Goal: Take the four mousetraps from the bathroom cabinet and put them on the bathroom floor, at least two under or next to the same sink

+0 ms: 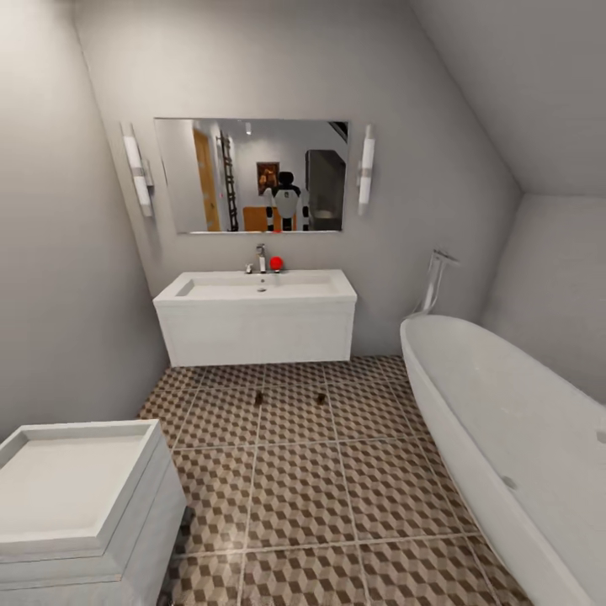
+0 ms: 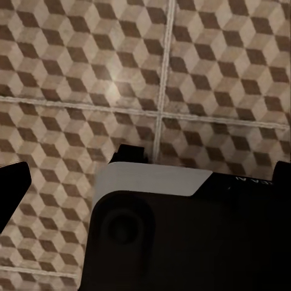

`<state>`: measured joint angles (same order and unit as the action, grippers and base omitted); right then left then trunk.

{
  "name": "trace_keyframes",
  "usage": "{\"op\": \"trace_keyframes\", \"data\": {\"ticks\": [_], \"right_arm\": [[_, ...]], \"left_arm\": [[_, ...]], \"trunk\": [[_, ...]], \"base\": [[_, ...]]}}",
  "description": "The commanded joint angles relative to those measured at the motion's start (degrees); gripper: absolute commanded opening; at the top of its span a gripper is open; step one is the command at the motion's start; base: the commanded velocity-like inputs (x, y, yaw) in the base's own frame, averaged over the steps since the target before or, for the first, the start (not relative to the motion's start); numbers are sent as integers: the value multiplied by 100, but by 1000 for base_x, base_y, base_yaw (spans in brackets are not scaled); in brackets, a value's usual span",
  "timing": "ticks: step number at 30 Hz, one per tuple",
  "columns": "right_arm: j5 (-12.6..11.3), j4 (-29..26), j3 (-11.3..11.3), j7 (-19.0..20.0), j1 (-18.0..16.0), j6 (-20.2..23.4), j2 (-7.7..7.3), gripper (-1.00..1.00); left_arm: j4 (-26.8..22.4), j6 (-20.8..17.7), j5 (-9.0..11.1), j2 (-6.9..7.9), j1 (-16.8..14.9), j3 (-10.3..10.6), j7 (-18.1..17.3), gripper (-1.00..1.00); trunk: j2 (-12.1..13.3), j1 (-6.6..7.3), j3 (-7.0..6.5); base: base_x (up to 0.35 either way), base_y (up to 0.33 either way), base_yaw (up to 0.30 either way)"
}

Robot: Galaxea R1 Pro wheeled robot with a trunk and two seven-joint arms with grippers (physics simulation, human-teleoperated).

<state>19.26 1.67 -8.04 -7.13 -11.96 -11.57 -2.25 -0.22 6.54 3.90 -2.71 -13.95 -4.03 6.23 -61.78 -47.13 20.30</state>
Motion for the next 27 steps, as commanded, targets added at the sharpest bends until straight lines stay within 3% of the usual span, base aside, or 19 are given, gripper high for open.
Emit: {"op": "trace_keyframes", "data": {"ticks": [1,17,27], "right_arm": [[60,18,-48,-25,-8,-29,-1,100],[53,18,-49,-25,-8,-30,-3,100],[43,18,-49,-25,-8,-29,-3,100]], "left_arm": [[4,23,32,-2,-3,-36,1,100],[4,28,32,-2,-3,-36,-1,100],[4,48,32,-9,-3,-36,0,100]], "trunk": [[-4,4,-3],[-4,4,-141],[-4,4,-228]], "base": [[-343,0,-139],[-330,0,-141],[-91,0,-142]]}}
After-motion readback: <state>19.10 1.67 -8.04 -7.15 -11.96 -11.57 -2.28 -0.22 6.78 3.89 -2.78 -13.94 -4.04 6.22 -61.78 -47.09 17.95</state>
